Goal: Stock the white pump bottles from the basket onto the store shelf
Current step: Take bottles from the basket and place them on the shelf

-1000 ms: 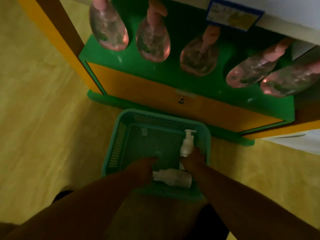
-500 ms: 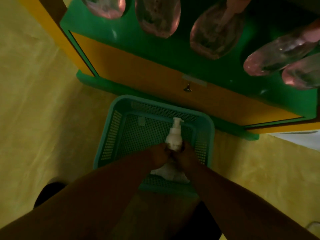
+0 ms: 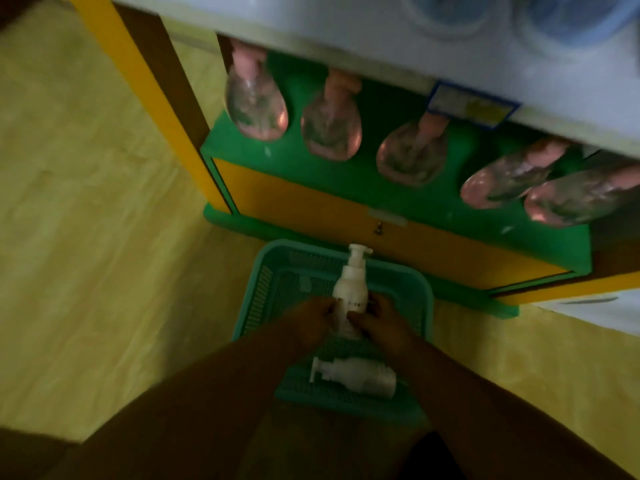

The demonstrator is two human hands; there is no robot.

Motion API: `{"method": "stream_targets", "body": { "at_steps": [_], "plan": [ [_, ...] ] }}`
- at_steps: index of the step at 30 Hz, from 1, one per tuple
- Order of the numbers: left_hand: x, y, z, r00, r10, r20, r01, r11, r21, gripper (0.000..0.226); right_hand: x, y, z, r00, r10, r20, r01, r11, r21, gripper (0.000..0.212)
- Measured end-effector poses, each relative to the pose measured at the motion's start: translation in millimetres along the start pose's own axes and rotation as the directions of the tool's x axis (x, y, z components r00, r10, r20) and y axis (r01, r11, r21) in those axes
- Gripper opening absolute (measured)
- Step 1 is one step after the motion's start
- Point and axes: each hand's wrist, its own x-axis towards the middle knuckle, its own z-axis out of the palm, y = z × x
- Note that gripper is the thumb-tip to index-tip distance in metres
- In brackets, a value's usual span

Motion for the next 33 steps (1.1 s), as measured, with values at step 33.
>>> {"method": "stream_targets", "body": {
  "at_steps": [33],
  "plan": [
    [-369, 236, -64, 0.423, 0.826, -0.373, -0.882, 0.469, 0.037, 0.035, -391, -312, -49, 0.489, -0.872, -0.002, 0.871, 0.489, 0.042, 0.046]
  ]
}}
